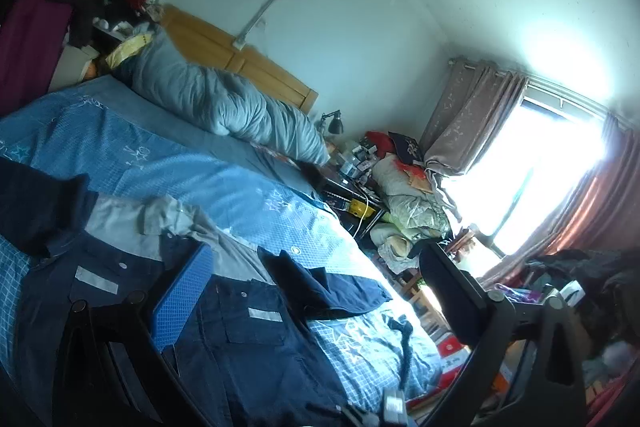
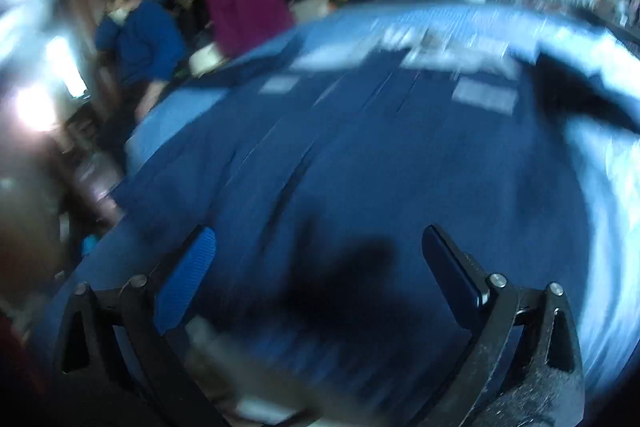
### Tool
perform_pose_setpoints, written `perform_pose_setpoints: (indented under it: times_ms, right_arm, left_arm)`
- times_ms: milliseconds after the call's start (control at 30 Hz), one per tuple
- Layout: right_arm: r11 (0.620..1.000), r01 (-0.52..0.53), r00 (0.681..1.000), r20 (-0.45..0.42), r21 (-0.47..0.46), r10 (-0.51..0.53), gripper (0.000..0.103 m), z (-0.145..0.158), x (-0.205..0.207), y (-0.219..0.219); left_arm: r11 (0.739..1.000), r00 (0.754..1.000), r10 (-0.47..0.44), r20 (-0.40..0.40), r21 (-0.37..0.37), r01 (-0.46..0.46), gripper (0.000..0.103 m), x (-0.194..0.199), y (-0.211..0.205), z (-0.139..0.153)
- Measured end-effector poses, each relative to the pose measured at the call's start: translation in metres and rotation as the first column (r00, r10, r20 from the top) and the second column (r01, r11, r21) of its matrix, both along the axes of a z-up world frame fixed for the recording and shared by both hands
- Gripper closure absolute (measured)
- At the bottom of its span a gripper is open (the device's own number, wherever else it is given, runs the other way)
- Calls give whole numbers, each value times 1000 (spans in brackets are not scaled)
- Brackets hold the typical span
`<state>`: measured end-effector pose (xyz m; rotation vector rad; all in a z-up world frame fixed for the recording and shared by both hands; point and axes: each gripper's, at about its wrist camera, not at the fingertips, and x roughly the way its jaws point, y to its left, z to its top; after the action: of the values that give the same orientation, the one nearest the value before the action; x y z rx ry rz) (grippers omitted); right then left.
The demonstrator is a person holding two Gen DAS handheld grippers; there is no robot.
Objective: Fold small clothes
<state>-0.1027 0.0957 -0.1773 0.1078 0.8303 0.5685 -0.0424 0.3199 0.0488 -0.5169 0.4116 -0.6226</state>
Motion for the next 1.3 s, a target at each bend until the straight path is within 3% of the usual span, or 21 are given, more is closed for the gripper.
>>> perform_pose_setpoints:
  times_ms: [67,133,267,400,467,600,733,800,867,933,1067,1267,1300]
  right_arm:
    - [994,-109,990,-91,-6,108,2,-15,-35,23]
    - [984,-172,985,-10,-50,172,3,-4,-50,36]
    - [999,6,999,46,32,-8,3,41,-11,-24]
    - [969,247,968,53,-6,-246,2,72,47,-135]
    - [918,396,918,33,19,-396,2,79,72,-205]
    - [746,657,753,-43,106,-657,2,82,105,-350]
    - [572,794,604,-169,206,-779,3,62,130,-460]
    - [518,828,557,-208,216,-804,11,52,142,-495]
    - [490,847,529,-239,206,-814,20,39,155,-519]
    - [474,857,515,-275,203,-812,25,28,161,-539]
    - [444,880,475,-307,169,-825,27,10,166,-560]
    - [472,867,498,-275,158,-822,28,9,174,-545]
    - [485,857,515,-276,172,-812,40,10,177,-543]
  left_arm:
    - [1000,1000,17,-8,0,-17,0,8,-2,-6]
    - [998,998,59,-20,15,-59,0,19,-2,-16]
    - [973,981,185,-62,154,-174,0,51,-6,-54]
    - [929,954,270,-128,297,-223,0,91,-4,-105]
    - [903,940,305,-156,362,-232,0,113,-2,-132]
    - [876,893,348,-286,438,-201,0,158,-2,-188]
    - [866,827,354,-436,487,-113,1,192,-13,-243]
    - [869,795,341,-502,491,-63,1,200,-20,-268]
    - [844,799,359,-483,534,-56,0,200,-28,-278]
    - [838,799,360,-482,544,-50,0,199,-29,-276]
    - [851,803,348,-484,523,-53,0,197,-25,-278]
    - [884,814,328,-480,461,-84,0,197,-18,-274]
    - [891,815,321,-483,446,-87,0,197,-16,-274]
